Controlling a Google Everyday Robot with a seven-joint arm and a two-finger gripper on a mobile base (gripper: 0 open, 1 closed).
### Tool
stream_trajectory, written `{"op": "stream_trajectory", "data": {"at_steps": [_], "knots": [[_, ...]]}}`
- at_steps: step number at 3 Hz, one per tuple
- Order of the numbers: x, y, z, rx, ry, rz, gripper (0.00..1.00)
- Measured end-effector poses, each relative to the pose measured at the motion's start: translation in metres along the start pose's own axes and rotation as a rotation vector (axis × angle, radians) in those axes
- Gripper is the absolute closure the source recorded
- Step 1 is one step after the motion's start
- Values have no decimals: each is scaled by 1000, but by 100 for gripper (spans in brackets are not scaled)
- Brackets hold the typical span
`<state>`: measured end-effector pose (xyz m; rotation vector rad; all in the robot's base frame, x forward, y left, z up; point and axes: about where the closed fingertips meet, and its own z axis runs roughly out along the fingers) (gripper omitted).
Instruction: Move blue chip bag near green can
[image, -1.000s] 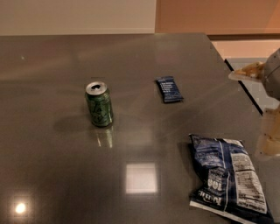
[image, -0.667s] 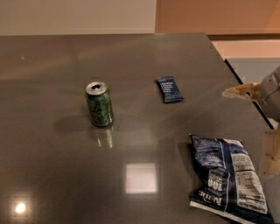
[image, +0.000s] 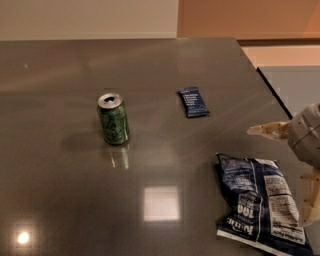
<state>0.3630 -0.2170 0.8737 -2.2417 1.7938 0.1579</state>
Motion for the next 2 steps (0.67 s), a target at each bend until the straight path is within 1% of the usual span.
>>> {"op": "stream_trajectory", "data": {"at_steps": [1,2], "knots": [[2,6,13,-17,1,-32,0],[0,11,21,-33,1,-50,0]]}}
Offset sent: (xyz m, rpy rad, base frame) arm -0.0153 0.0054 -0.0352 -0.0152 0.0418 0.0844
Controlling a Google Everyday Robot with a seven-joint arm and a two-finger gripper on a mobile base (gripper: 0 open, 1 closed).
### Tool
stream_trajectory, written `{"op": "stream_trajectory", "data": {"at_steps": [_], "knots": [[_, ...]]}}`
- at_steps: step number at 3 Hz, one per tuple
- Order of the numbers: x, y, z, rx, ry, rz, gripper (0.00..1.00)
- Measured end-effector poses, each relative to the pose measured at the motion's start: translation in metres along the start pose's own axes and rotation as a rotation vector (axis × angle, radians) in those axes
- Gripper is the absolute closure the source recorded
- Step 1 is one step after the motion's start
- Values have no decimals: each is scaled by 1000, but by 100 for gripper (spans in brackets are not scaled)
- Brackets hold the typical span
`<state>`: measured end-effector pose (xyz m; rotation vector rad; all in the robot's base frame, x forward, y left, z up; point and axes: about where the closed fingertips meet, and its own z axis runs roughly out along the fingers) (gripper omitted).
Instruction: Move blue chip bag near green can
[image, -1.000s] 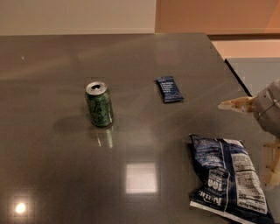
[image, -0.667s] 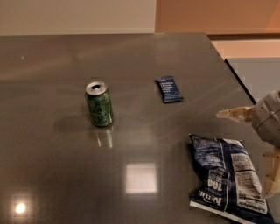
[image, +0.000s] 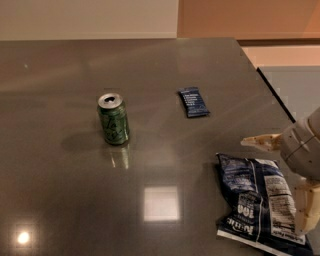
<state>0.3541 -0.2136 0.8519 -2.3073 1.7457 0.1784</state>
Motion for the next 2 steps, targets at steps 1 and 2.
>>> {"op": "stream_trajectory", "data": {"at_steps": [1,2], "knots": [[-2,4,6,-14,8,-12,0],[-4,8,10,-31,22,-20,15]]}}
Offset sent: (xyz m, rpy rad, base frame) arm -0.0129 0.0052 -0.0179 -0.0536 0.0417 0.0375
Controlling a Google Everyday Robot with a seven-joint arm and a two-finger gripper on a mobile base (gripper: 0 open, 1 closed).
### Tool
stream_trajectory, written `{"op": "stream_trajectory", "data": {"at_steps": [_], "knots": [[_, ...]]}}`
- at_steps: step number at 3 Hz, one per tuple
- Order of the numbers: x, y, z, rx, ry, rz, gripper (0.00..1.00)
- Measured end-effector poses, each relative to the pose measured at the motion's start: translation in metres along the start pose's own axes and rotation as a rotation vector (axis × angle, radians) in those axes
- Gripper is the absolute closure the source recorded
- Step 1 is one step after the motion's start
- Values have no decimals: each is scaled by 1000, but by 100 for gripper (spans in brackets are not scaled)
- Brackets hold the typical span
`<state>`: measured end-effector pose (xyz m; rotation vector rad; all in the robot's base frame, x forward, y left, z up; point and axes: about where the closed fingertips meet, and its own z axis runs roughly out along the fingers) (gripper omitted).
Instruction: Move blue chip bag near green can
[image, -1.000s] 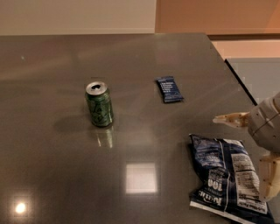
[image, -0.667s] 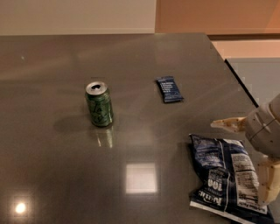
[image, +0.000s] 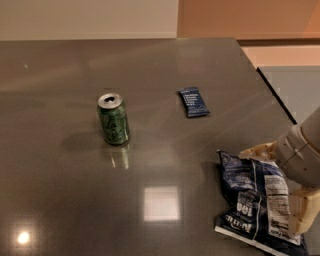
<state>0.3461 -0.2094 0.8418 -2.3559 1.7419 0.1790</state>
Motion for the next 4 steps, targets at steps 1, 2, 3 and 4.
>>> {"op": "stream_trajectory", "data": {"at_steps": [1,2,3,4], "knots": [[-1,2,3,-15,18,-3,39],[-2,1,2,-22,33,-4,62],[-5,-2,-3,-22,45,-2,86],[-14,-10,-12,-14,47,12,100]]}}
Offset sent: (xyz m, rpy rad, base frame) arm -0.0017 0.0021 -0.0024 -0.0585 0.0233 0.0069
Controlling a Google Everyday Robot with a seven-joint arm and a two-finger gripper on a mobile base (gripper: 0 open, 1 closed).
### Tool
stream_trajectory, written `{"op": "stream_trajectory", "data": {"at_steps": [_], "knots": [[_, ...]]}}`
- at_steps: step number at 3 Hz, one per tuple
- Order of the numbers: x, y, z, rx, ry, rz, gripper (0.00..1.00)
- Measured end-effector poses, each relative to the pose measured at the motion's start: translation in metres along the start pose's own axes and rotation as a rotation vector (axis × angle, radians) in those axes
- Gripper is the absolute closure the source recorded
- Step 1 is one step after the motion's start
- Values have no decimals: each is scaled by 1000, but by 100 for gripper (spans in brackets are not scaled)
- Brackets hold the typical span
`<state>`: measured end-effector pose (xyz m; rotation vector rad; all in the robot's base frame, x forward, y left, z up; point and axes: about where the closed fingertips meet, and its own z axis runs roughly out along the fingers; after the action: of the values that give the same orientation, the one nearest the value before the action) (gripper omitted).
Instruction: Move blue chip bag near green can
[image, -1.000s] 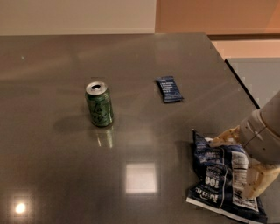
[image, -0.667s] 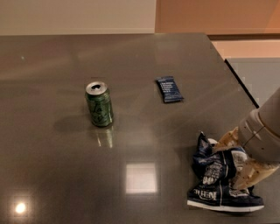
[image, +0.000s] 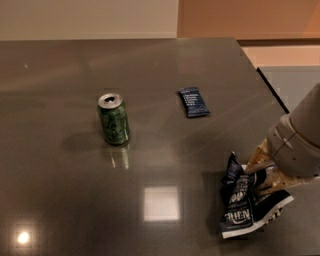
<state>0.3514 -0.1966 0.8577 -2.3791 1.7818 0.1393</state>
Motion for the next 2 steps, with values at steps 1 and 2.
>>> {"op": "stream_trajectory", "data": {"at_steps": [1,2], "knots": [[-18,-17,-14,21,-15,10,100],[-42,-38,-24,47,-45,9,100]]}}
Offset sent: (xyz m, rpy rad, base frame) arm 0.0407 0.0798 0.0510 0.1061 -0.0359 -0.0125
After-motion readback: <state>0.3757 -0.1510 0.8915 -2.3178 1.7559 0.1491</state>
